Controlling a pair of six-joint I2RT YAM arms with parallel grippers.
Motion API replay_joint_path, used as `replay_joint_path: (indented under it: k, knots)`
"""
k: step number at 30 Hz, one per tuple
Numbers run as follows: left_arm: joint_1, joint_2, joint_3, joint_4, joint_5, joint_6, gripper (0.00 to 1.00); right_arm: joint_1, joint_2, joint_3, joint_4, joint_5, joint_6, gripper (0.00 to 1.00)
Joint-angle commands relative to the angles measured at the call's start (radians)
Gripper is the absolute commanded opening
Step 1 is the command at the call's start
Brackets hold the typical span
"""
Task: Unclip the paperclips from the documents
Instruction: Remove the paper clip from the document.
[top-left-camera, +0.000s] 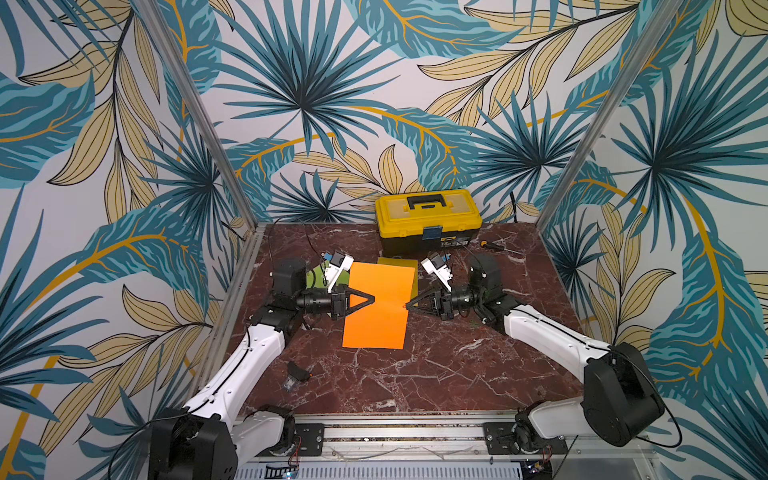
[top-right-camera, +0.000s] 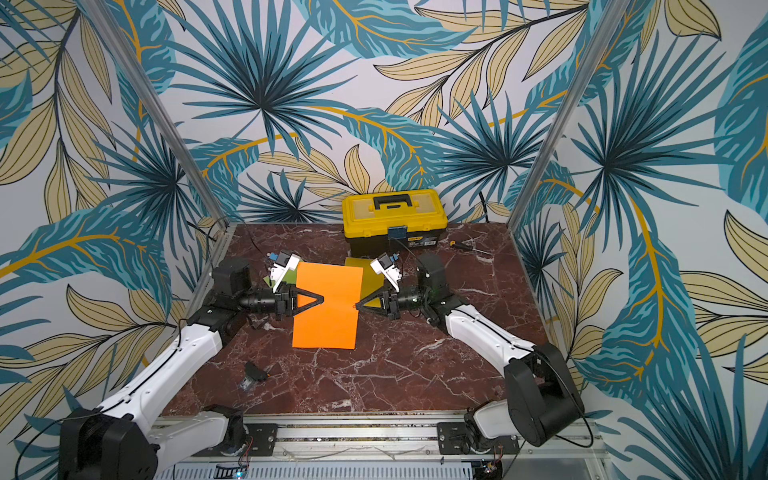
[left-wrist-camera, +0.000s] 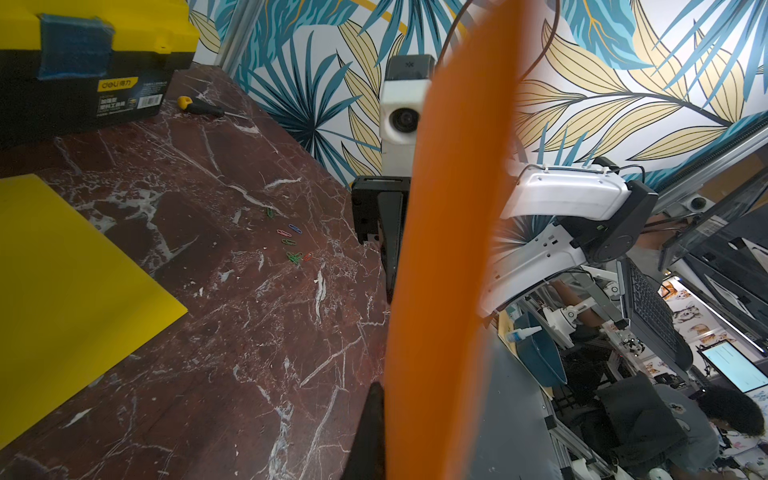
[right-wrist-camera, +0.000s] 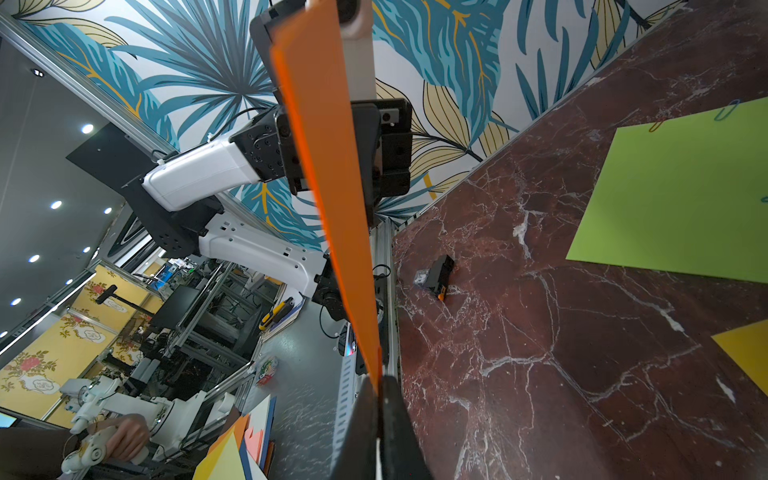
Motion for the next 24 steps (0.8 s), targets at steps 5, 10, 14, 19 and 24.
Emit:
replay_joint_path:
  k: [5,10,14,19,24]
  knots:
    - [0.011,-0.022,-0.019,0.019,0.000,0.016,0.00,-0.014,-0.030,-0.017,-0.058,0.013,-0.039,0.08]
    - [0.012,-0.023,-0.019,0.019,0.000,0.016,0.00,-0.019,-0.032,-0.016,-0.064,0.018,-0.041,0.08]
    - [0.012,-0.025,-0.019,0.020,0.000,0.016,0.00,-0.020,-0.032,-0.014,-0.063,0.018,-0.042,0.04]
    - [0.012,-0.025,-0.016,0.019,-0.001,0.014,0.00,-0.020,-0.031,-0.008,-0.070,0.016,-0.046,0.01]
    - [0.013,-0.022,-0.014,0.019,-0.003,0.014,0.00,-0.022,-0.031,-0.007,-0.089,0.019,-0.061,0.00]
